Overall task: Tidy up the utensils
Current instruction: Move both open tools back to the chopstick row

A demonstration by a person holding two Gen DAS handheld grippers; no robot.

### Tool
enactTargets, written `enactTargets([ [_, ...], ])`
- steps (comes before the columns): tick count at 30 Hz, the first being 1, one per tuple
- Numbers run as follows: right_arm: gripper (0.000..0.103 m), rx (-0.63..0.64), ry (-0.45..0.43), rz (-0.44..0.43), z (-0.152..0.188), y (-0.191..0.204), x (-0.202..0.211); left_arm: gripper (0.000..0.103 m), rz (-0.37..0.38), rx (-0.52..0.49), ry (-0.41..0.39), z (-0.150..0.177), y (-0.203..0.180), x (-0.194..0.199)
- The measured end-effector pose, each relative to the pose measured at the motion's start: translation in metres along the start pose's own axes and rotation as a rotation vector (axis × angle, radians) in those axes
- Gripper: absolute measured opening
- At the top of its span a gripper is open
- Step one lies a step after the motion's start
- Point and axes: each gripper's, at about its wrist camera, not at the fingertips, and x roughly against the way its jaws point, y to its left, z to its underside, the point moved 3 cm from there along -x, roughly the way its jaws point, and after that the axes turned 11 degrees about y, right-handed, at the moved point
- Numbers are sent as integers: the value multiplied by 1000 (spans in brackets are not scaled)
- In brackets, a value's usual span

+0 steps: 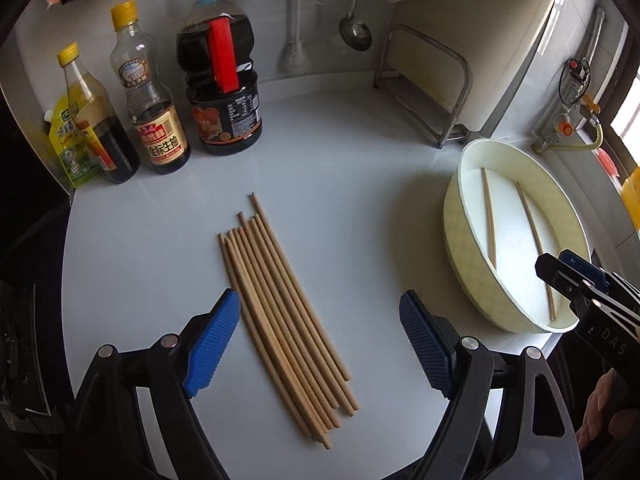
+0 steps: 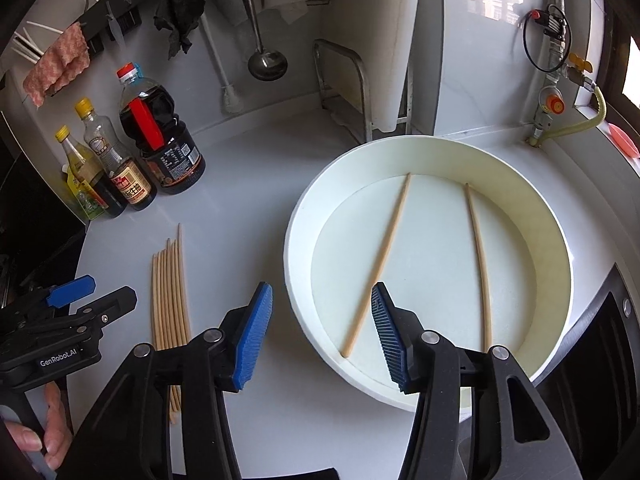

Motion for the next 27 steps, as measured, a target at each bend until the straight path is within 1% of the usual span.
enactTargets([
  [6, 53, 61, 17, -40, 1, 35, -10, 84, -48, 82, 1, 17, 39, 0],
  [13, 54, 157, 44, -108, 13, 73, -24, 86, -92, 174, 9, 39, 73, -8],
  [16, 54, 188, 61, -133, 17, 86, -31, 86, -101, 201, 24, 47, 82, -16],
  [22, 54, 281, 94, -129, 24, 109, -50, 90, -134, 226, 31, 55, 94, -28],
  [27, 54, 319, 135, -135, 26, 119, -74, 91, -129, 256, 60, 57, 102, -45],
])
